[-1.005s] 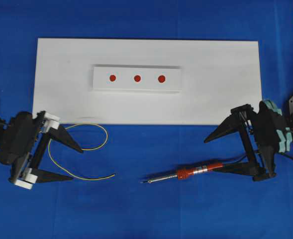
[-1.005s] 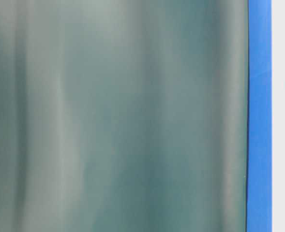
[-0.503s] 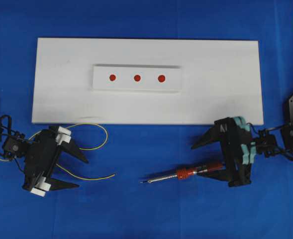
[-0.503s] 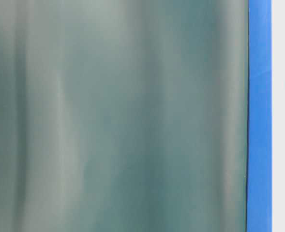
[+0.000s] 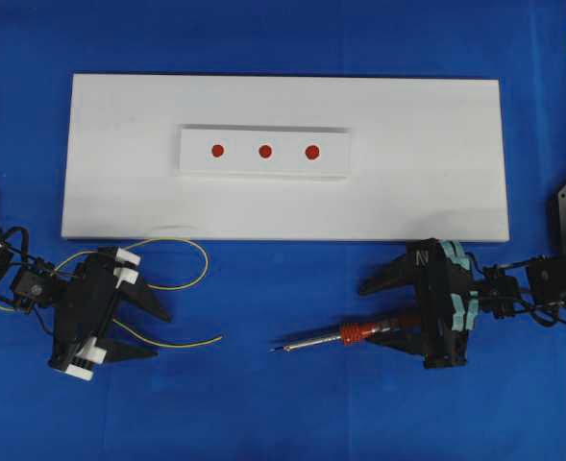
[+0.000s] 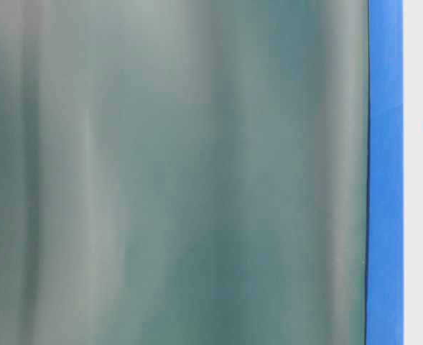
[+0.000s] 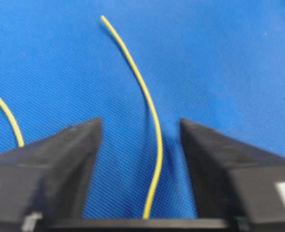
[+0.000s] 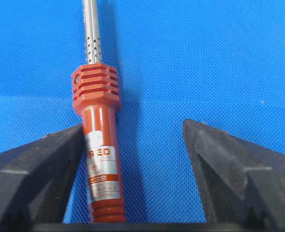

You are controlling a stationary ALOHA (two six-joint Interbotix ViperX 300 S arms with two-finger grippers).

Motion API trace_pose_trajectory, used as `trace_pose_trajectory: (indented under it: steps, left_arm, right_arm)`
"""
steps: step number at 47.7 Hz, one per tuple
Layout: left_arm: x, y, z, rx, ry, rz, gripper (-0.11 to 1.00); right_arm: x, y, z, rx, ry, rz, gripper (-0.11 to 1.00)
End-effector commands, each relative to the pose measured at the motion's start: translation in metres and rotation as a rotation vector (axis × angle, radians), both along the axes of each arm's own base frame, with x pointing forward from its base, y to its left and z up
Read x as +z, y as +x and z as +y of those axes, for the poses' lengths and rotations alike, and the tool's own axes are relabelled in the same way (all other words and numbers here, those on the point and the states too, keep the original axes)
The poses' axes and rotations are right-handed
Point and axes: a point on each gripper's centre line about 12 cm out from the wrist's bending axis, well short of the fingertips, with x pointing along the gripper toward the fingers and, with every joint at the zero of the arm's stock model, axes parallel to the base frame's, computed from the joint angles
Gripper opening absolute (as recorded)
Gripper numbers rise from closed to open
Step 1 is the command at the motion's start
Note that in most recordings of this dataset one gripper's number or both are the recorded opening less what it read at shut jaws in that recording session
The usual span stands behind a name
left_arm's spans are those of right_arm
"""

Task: Touch the tip of the soldering iron to the tip of the solder at the mark.
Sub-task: 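Grasp the yellow solder with left gripper and soldering iron handle with right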

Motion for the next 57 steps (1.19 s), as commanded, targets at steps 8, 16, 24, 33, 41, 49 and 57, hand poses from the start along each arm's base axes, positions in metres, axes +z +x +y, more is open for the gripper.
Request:
trace_pose_trajectory:
  steps: [8, 16, 24, 33, 41, 49, 57]
  left_arm:
    - [0.003, 0.005, -0.003, -0.002, 0.002, 0.001, 0.14]
    - [0.002, 0.007, -0.004, -0.002, 0.012, 0.023, 0.02]
    - [0.006, 0.007, -0.004, -0.001, 0.017, 0.041, 0.02]
    - [0.026, 0.008, -0.004, 0.001, 0.017, 0.051, 0.02]
    - [0.05, 0.011, -0.005, 0.004, 0.033, 0.089, 0.02]
    - [0.081, 0.014, -0.001, 0.033, 0.036, 0.157, 0.02]
    - [0.114, 0.013, 0.003, 0.069, 0.02, 0.222, 0.02]
  right_arm:
    - [0.004, 0.003, 0.005, 0.045, -0.024, -0.025, 0.26]
    - [0.005, 0.004, 0.008, 0.065, -0.03, -0.031, 0.06]
    - [0.007, 0.006, 0.01, 0.077, -0.032, -0.016, 0.06]
    - [0.024, 0.01, 0.016, 0.095, -0.018, 0.036, 0.06]
    - [0.053, 0.013, 0.015, 0.105, -0.006, 0.072, 0.06]
    - [0.088, 0.014, 0.005, 0.114, -0.008, 0.116, 0.06]
    - [0.123, 0.014, -0.008, 0.125, -0.02, 0.152, 0.06]
